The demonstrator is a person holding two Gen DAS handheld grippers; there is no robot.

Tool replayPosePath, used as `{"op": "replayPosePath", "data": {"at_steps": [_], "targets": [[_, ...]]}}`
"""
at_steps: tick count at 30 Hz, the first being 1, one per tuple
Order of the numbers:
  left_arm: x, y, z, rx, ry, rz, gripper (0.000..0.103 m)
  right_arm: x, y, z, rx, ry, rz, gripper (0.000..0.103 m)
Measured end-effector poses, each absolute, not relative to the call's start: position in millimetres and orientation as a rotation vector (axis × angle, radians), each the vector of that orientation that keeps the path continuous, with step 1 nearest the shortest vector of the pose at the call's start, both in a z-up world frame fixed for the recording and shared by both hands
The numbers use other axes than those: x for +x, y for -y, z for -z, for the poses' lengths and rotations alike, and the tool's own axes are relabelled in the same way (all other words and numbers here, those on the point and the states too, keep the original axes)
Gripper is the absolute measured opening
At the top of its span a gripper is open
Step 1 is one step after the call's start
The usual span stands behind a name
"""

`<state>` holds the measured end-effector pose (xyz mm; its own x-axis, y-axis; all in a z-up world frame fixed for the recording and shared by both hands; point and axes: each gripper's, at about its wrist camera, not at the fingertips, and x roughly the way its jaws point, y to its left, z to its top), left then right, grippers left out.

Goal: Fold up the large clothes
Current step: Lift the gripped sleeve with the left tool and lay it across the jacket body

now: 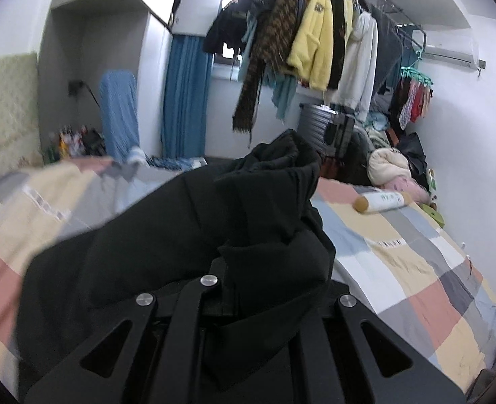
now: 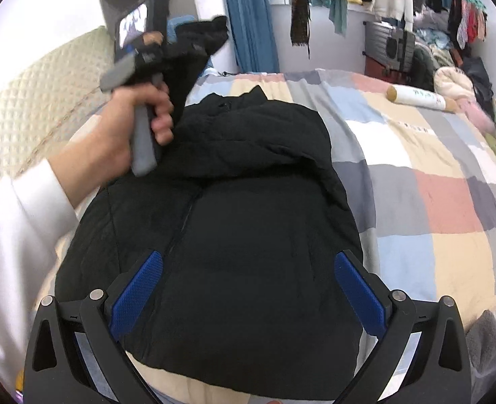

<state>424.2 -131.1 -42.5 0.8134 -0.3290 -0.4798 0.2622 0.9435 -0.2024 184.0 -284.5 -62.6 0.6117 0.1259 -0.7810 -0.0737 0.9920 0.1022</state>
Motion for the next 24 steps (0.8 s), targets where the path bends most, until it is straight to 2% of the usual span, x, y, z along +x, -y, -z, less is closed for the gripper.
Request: {"op": "replayPosePath", "data": {"at_steps": [9,11,18,24], "targets": [[424,203,134,-0.061,-0.709,0.35,0.005,202,321,78,0.112,-0.967,-0.094,0.103],[420,208,143,-0.034,-0.698,0.342,0.005,202,329,77,0.108,-0.943,-0.084,0.103],[418,202,130,-0.035,-0.729,0.356,0.009,212,350,83,0.116,-0.936,-0.024,0.103],[405,180,115,-0.083,-0.816,0.407,0.014,213,363,77,0.142,-0.846,-0.01,0.103]]}}
